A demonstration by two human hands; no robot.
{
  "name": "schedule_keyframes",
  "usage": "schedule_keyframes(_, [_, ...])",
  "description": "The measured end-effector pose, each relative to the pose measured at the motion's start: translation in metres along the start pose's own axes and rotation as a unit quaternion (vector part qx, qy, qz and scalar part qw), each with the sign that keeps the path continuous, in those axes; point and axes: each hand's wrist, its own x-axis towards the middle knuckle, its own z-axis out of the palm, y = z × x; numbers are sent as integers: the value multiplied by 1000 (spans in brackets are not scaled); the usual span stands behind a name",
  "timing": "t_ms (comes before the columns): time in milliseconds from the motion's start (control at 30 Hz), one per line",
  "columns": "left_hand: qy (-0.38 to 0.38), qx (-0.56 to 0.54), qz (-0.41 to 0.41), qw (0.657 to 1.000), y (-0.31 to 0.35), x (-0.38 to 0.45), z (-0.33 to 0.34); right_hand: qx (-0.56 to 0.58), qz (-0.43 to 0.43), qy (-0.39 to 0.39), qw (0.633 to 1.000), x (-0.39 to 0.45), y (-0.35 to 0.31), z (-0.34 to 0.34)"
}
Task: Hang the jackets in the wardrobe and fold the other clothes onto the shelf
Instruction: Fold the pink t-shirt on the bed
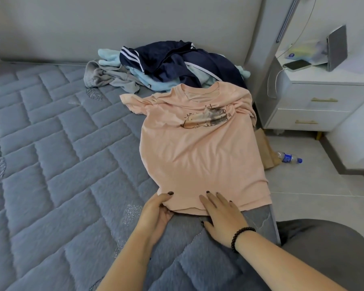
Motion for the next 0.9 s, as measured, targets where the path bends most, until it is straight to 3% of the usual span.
schedule_keyframes(133, [4,-42,34,999,-2,-1,1,-7,2,29,1000,5,1,-8])
schedule_keyframes(233, [95,-3,51,994,0,1,-1,-25,9,36,999,13,4,-15])
schedule_keyframes(333, [180,113,59,975,1,1,-11,-51,14,30,998,20,7,-23])
schedule_keyframes(533, [244,304,109,914,8,-11,-41,-87,19,16,996,29,9,-35])
schedule_keyframes(733, [360,439,133,812,40,-28,-97,-78,-80,41,993,17,-31,-21])
schedule_keyframes(900, [432,474,109,760,41,-37,-109,-67,27,43,996,0,-26,1])
